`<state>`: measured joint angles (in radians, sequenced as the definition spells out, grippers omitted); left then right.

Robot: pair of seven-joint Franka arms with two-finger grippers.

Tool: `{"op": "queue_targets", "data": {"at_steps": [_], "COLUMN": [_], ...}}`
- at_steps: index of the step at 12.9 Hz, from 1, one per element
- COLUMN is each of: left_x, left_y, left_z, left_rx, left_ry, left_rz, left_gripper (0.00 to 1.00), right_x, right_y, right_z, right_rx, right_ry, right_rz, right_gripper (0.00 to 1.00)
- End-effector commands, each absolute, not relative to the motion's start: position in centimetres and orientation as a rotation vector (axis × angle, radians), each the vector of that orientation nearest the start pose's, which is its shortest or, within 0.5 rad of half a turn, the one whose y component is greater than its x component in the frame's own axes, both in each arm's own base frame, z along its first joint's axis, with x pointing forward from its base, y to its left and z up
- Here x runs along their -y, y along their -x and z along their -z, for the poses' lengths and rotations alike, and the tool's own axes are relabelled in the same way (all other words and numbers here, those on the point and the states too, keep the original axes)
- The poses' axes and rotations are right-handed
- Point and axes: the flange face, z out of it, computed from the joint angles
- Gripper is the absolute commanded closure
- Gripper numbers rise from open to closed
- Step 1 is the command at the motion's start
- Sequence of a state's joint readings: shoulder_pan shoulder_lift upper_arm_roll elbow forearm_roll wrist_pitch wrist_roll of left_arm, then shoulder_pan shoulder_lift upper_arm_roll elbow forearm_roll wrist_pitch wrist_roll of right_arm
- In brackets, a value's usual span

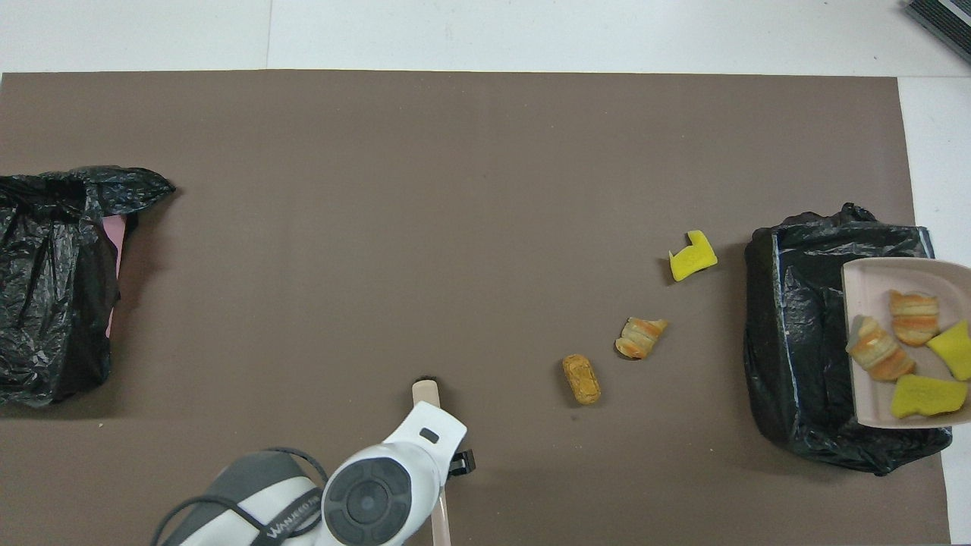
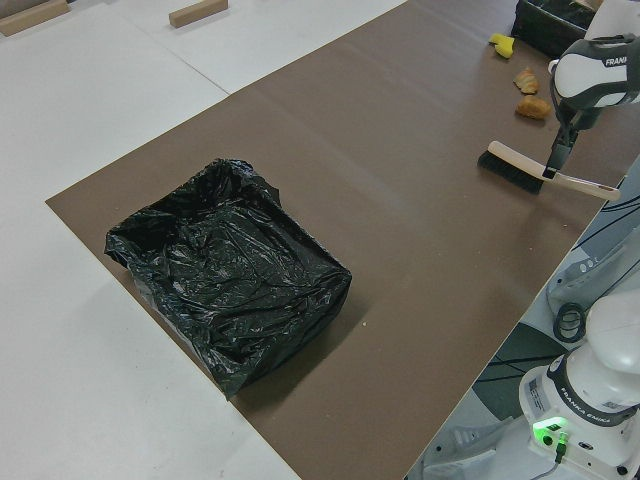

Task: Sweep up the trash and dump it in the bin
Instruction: 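Tip the dustpan over the black bag with the right gripper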

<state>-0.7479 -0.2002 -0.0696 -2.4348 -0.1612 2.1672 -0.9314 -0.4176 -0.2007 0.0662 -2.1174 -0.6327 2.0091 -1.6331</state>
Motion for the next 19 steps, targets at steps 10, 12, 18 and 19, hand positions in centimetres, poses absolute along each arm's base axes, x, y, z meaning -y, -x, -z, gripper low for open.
{"op": "queue_targets", "data": {"at_steps": [10, 12, 18, 19], "left_x": [20.3, 16.0, 6.1, 4.8], "left_y": [-51.3, -53.2, -55.5, -55.5], "left_z": [-48.7, -50.2, -53.2, -53.7], "left_rx": [0.120, 0.060, -0.048, -0.031], "left_ry": [3.276, 3.281, 3.249, 3.248], "left_rz": [-0.001, 0.036, 0.086, 0.079], "left_gripper": [0.00, 0.00, 0.00, 0.00], "right_x": [13.1, 11.0, 7.2, 6.6], "right_y": [-46.9, -47.6, -49.7, -50.5], "right_z": [-55.2, -55.9, -60.5, -60.9], "right_rx": [2.669, 2.793, 2.800, 2.769], "right_ry": [2.588, 2.498, 2.588, 2.621], "right_rz": [-1.375, -1.446, -1.409, -1.322], "right_gripper": [1.00, 1.00, 1.00, 1.00]}}
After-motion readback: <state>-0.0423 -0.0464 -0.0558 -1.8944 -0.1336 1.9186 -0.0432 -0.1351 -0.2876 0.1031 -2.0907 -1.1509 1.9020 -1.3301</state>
